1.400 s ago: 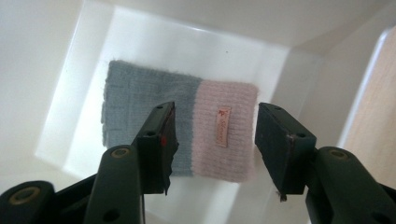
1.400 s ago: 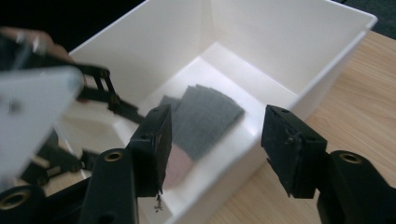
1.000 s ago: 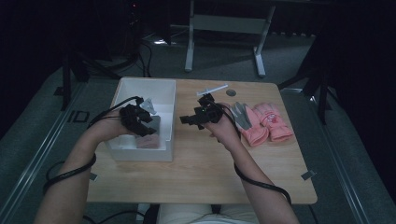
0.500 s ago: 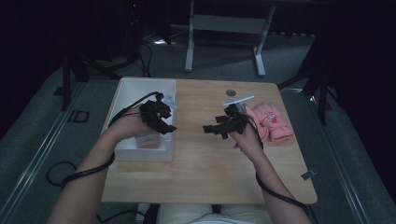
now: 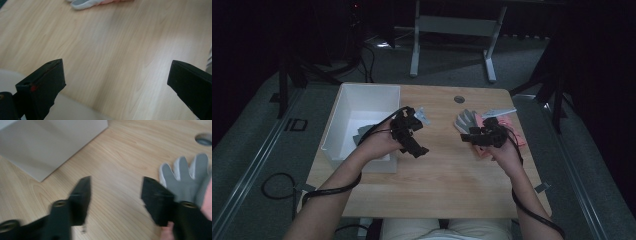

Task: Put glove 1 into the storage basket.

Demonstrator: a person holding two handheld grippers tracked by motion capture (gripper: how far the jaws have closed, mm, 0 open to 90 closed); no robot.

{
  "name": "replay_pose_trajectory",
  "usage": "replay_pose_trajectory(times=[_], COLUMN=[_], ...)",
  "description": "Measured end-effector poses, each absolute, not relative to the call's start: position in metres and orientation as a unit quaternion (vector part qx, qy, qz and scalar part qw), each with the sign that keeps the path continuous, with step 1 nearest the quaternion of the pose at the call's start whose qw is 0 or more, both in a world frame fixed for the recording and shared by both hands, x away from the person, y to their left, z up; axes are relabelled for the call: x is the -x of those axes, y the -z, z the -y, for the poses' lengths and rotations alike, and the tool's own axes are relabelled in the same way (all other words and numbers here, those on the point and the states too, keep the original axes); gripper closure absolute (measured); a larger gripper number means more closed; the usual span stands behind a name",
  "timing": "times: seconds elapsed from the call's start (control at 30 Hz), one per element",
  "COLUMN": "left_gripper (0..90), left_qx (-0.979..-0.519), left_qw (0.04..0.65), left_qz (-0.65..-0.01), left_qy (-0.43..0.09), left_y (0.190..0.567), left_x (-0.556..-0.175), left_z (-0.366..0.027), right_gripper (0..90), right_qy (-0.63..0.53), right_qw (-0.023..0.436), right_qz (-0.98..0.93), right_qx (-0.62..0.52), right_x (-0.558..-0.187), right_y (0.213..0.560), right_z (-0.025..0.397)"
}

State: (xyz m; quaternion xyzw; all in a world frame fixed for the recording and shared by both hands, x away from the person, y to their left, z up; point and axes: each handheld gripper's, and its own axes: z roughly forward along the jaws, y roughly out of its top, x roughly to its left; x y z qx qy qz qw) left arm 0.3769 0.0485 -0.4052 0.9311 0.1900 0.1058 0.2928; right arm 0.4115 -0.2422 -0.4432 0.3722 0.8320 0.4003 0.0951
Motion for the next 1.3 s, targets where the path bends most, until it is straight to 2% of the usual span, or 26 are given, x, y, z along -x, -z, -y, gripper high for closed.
replay_pose_trajectory(times=[0.13,0.47,0.7,0.97,1.13,1.3], left_gripper=[0.8,0.8,0.8,0.8,0.2,0.2], left_qx=[-0.930,-0.929,-0.924,-0.907,-0.902,-0.890], left_qw=[0.308,0.325,0.348,0.388,0.397,0.414], left_qz=[-0.178,-0.165,-0.151,-0.159,-0.163,-0.185], left_qy=[-0.096,-0.067,-0.057,-0.025,-0.043,-0.051], left_y=[0.416,0.457,0.491,0.526,0.547,0.557], left_x=[-0.369,-0.345,-0.326,-0.308,-0.292,-0.285], left_z=[-0.032,-0.011,-0.008,-0.013,-0.012,-0.017], right_gripper=[60.6,66.8,68.2,71.3,70.6,66.0], right_qy=[-0.387,-0.326,-0.277,-0.249,-0.220,-0.207], right_qw=[0.092,0.140,0.165,0.170,0.178,0.165], right_qz=[-0.829,-0.846,-0.873,-0.893,-0.903,-0.903], right_qx=[-0.393,-0.398,-0.365,-0.335,-0.325,-0.338], right_x=[-0.420,-0.447,-0.474,-0.498,-0.505,-0.514], right_y=[0.449,0.458,0.468,0.489,0.505,0.521], right_z=[0.256,0.270,0.264,0.258,0.256,0.258])
